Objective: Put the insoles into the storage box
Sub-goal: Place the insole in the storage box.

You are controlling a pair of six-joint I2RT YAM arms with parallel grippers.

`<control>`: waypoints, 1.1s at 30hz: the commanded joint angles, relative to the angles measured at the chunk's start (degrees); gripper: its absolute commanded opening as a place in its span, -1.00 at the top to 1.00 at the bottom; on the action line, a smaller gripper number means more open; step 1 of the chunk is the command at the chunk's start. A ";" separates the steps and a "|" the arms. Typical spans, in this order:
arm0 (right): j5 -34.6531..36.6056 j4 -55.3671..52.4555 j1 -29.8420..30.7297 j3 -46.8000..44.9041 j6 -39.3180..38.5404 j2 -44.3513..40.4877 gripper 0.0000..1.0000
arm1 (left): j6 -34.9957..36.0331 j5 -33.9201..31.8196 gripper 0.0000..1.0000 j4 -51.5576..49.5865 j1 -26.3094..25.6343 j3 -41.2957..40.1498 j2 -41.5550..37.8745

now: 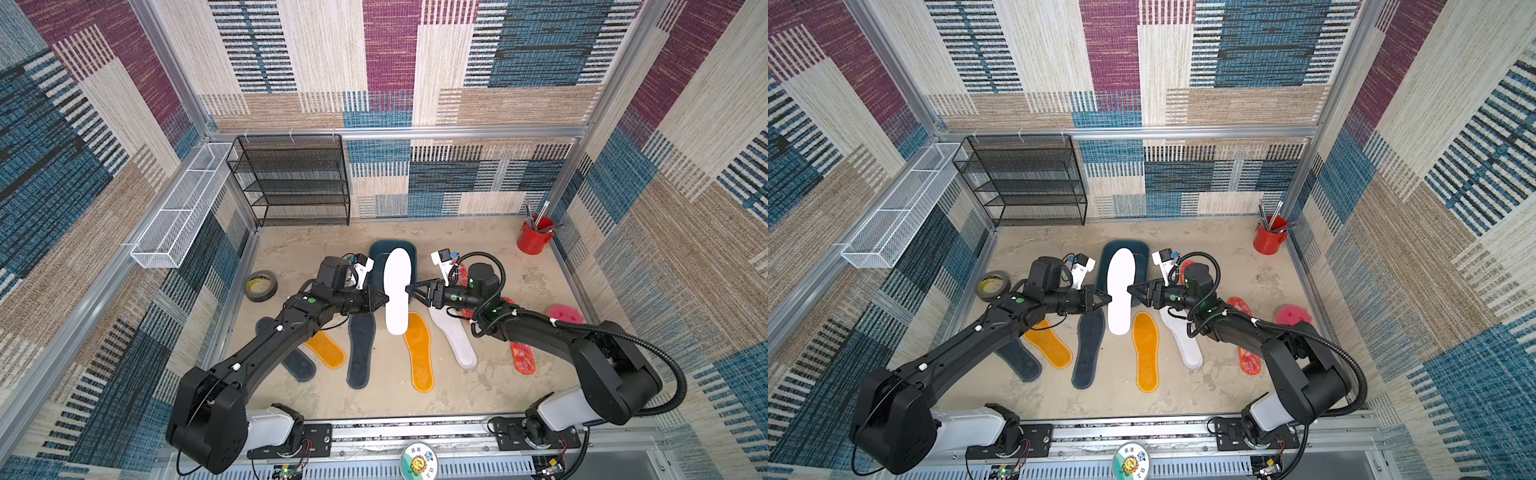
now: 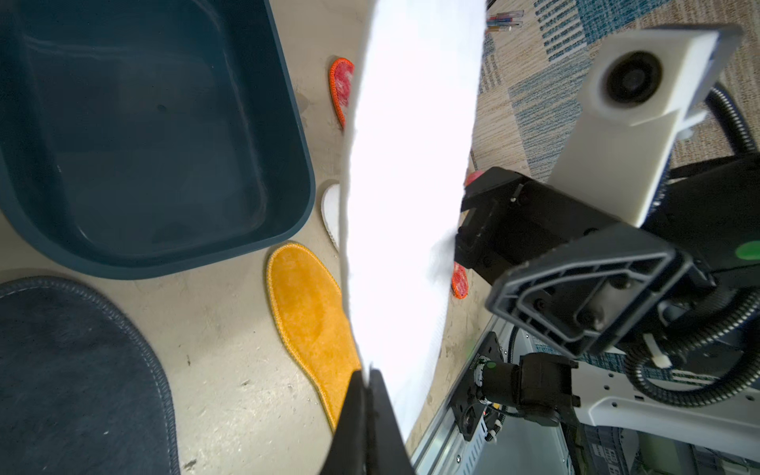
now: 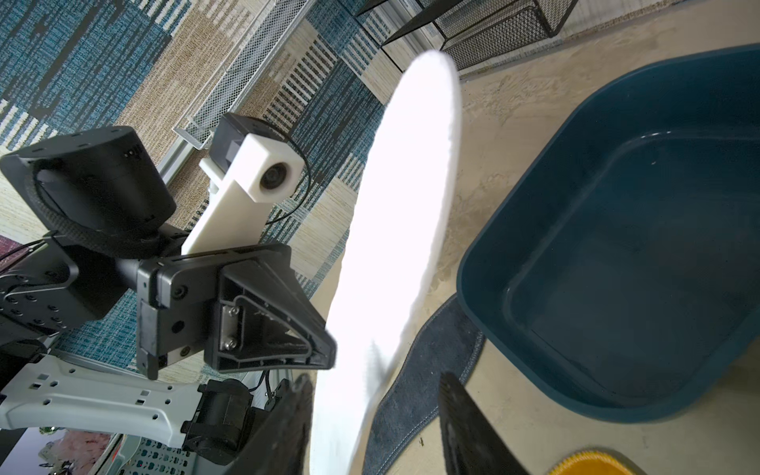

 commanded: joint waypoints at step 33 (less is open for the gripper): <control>10.89 -13.43 1.67 23.17 4.23 9.96 1.00 | 3.17 -20.00 -0.99 -8.20 9.36 -7.80 -22.78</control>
